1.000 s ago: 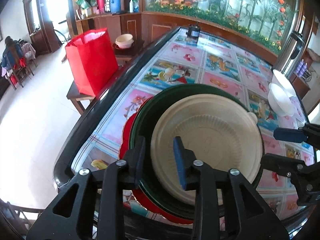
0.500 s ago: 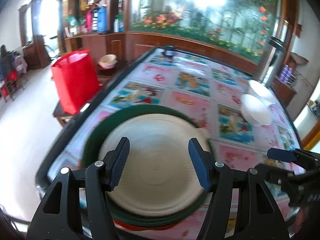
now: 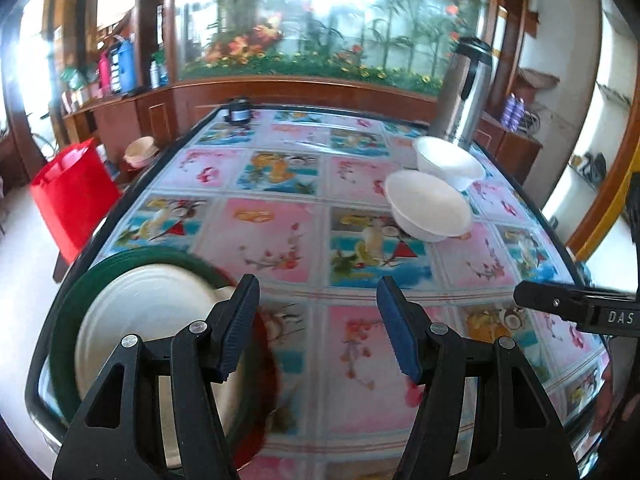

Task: Organize plates and bowls
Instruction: 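Grasp the rim of the white bowl with both tools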

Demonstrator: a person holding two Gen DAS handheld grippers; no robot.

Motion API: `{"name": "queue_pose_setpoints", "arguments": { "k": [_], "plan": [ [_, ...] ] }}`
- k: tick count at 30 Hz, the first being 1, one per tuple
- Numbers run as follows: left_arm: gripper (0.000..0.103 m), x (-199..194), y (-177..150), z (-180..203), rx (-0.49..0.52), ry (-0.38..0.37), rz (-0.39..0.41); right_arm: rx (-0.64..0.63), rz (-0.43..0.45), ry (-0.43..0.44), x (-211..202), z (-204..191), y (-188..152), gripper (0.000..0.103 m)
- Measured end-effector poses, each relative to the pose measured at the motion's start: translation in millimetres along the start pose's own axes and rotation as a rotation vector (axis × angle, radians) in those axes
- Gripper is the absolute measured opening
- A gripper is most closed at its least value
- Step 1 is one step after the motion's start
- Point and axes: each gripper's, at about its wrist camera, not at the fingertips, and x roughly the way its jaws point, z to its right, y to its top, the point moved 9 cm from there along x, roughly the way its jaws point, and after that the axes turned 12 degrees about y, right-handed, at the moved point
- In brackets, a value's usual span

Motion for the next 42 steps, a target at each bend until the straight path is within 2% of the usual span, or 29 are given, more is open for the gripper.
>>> {"name": "queue_pose_setpoints", "arguments": {
  "k": [4,7,9,12,15,19,25,28,31,33,36,42],
  "plan": [
    [0.062,11.4,6.7,26.0,0.015,-0.046,-0.025,-0.02,0.028,0.001,-0.8,15.5,15.7,0.081],
    [0.062,23.7,16.9,44.9,0.016,-0.094,-0.049,-0.05,0.049,-0.044,1.9,25.2,31.3,0.081],
    [0.061,30.8,22.7,54.0,0.015,-0.087,-0.064,-0.093,0.056,-0.063,6.6,28.6,41.2,0.081],
    [0.062,41.6,32.6,63.1,0.026,-0.072,-0.074,-0.141,0.07,-0.019,10.5,24.2,54.2,0.081],
    [0.062,57.2,44.2,73.7,0.042,-0.054,-0.084,-0.132,0.056,0.013,17.5,25.9,64.9,0.081],
    [0.062,83.3,53.0,86.2,0.053,-0.054,-0.133,-0.146,0.009,-0.028,29.4,35.3,81.3,0.081],
    [0.061,113.8,55.7,95.1,-0.007,-0.078,-0.231,-0.147,-0.068,-0.072,48.0,52.8,92.8,0.081],
    [0.061,118.7,62.5,97.9,0.001,-0.047,-0.214,-0.15,-0.091,-0.071,55.5,57.3,97.5,0.08],
    [0.061,129.7,65.4,99.2,0.006,-0.022,-0.228,-0.146,-0.104,-0.081,61.3,62.9,104.2,0.075],
    [0.061,135.6,65.9,99.5,-0.004,-0.022,-0.241,-0.143,-0.117,-0.081,65.5,65.3,106.1,0.064],
    [0.061,145.5,65.8,100.7,0.0,-0.007,-0.259,-0.14,-0.144,-0.078,73.7,68.8,107.0,0.056],
    [0.062,157.2,66.1,107.1,0.003,-0.002,-0.287,-0.133,-0.172,-0.06,83.5,74.0,106.6,0.046]
  ]
}}
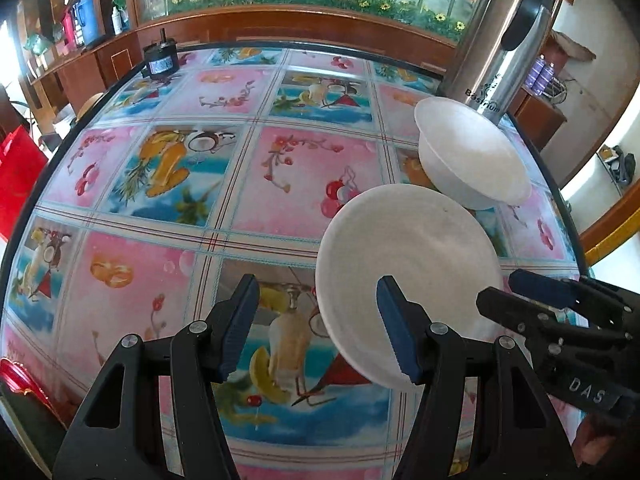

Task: Organize plates and bowls
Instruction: 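Grasp the rim of the white bowl with both tools, then lift the white bowl with both tools and carry it toward the basin stack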

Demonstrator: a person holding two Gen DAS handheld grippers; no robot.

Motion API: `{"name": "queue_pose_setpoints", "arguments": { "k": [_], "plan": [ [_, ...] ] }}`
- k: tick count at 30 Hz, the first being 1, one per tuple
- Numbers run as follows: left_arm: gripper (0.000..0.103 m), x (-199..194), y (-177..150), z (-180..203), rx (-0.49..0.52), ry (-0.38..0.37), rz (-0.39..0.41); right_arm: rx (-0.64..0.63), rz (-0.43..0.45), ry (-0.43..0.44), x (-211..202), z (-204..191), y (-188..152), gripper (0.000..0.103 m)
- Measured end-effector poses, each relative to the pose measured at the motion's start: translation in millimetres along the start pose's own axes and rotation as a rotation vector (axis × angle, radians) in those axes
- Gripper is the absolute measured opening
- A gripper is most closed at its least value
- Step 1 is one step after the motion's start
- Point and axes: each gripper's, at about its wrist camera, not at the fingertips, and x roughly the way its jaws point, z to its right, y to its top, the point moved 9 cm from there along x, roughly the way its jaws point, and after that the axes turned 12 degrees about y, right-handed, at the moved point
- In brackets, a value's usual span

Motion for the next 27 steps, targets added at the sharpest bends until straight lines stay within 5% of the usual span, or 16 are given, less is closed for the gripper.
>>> {"name": "queue_pose_setpoints", "arguments": {
  "k": [5,9,11,25,27],
  "plan": [
    [0.06,12.6,-4.4,3.5,-0.001,0.012,-0.045,-0.008,-0.01,0.007,4.0,-0.9,1.0,0.039],
    [0.026,19.5,-7.8,4.1,-0.006,0.016,-0.068,-0.025,-0.017,0.022,5.3,-5.4,0.3,0.035],
    [0.017,21.9,-10.0,6.4,0.001,0.01,-0.072,-0.035,-0.018,0.028,5.8,-8.6,-0.3,0.034],
    [0.016,16.9,-26.5,-2.0,-0.023,-0.007,-0.1,-0.02,-0.025,0.04,12.8,-25.4,-12.2,0.033],
    [0.016,15.8,-27.1,-4.3,-0.019,0.003,-0.095,-0.04,-0.038,0.035,15.0,-26.2,-15.7,0.027]
  ]
}}
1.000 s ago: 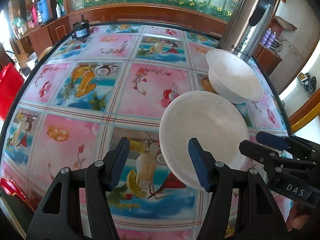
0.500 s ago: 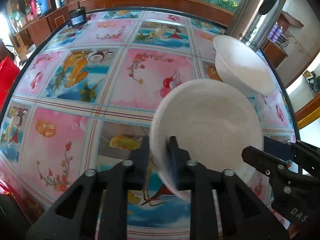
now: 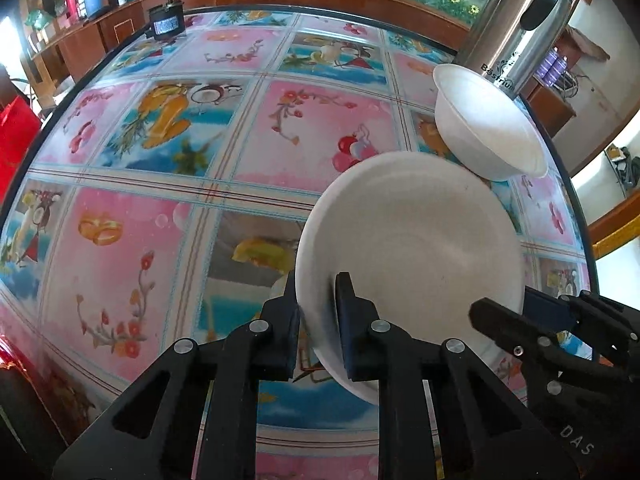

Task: Organize plates and bowls
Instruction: 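Lift the white bowl with both tools and carry it toward the basin stack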

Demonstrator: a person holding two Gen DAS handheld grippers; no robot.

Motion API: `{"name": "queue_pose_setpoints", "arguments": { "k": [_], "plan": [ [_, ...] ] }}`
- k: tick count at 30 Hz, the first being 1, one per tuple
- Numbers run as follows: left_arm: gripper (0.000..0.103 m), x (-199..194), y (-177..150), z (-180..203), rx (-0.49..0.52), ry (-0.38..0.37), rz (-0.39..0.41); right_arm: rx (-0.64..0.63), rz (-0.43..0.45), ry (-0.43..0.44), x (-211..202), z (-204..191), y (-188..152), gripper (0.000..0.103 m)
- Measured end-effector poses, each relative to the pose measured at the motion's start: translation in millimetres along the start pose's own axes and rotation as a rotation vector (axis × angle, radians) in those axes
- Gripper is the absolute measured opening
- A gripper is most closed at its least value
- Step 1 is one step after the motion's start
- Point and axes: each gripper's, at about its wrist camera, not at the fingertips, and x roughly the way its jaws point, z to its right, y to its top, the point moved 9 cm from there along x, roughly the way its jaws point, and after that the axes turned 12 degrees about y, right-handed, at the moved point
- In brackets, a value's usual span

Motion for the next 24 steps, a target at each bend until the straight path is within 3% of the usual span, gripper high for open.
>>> {"name": "queue_pose_setpoints", "arguments": {
  "k": [3,8,16,24],
  "plan": [
    [0.016,1.8,-1.4,-2.0,-0.007,-0.008,-0.014,0.006,0.006,0.046,-2.7,0.3,-0.2,0.023],
    [0.016,-0.6,-2.3,2.1,0.01,-0.008,-0.01,0.005,-0.004,0.007,-2.6,7.5,-0.7,0.016],
    [0.016,-1.4,-6.6,3.0,0.011,-0.021,-0.022,0.013,-0.016,0.025,-7.0,5.9,-9.0,0.016],
    [0.016,-28.4,-15.6,-5.8,0.011,-0.037,0.002,-0.005,-0.007,0.026,-21.4,-11.5,-17.5,0.016]
  ]
}}
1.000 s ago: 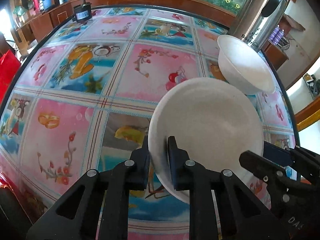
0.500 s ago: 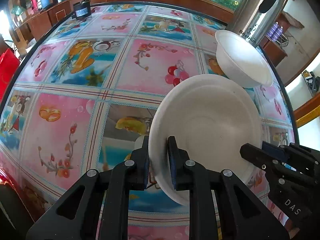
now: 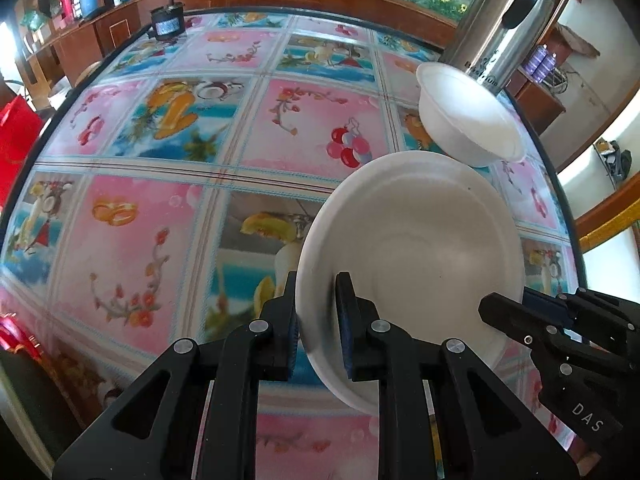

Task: Organize plates and bowls
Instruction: 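Lift the white bowl with both tools and carry it toward the basin stack, then lower the white bowl onto the beige plate inside the green basin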

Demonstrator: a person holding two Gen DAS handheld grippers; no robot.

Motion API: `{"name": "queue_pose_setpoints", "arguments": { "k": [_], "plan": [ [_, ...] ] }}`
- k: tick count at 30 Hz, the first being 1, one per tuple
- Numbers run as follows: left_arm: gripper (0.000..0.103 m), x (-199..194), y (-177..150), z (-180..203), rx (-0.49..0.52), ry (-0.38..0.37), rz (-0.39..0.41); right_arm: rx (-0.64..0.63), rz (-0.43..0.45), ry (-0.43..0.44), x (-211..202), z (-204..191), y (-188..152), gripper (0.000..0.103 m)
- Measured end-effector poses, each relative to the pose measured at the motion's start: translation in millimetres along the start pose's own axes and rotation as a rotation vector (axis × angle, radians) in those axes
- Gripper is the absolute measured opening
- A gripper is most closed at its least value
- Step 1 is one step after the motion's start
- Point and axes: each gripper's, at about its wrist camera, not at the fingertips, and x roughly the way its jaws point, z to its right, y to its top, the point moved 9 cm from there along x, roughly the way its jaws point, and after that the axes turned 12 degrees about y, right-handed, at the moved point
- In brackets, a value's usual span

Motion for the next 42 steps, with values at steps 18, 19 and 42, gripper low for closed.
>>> {"name": "queue_pose_setpoints", "arguments": {
  "k": [18,19,42],
  "plan": [
    [0.016,-112.4,-46.0,-135.1,-0.157,0.049,0.137,-0.258,0.034,0.077,-28.1,-158.8,-9.9,0.019],
    [0.016,-117.2,-52.0,-148.6,-0.173,0.059,0.141,-0.268,0.032,0.084,-26.5,-165.8,-11.4,0.019],
    [0.016,-105.1,-132.6,-257.4,-0.331,0.136,0.091,-0.451,-0.121,0.139,47.8,-272.8,-57.5,0.021]
  ]
}}
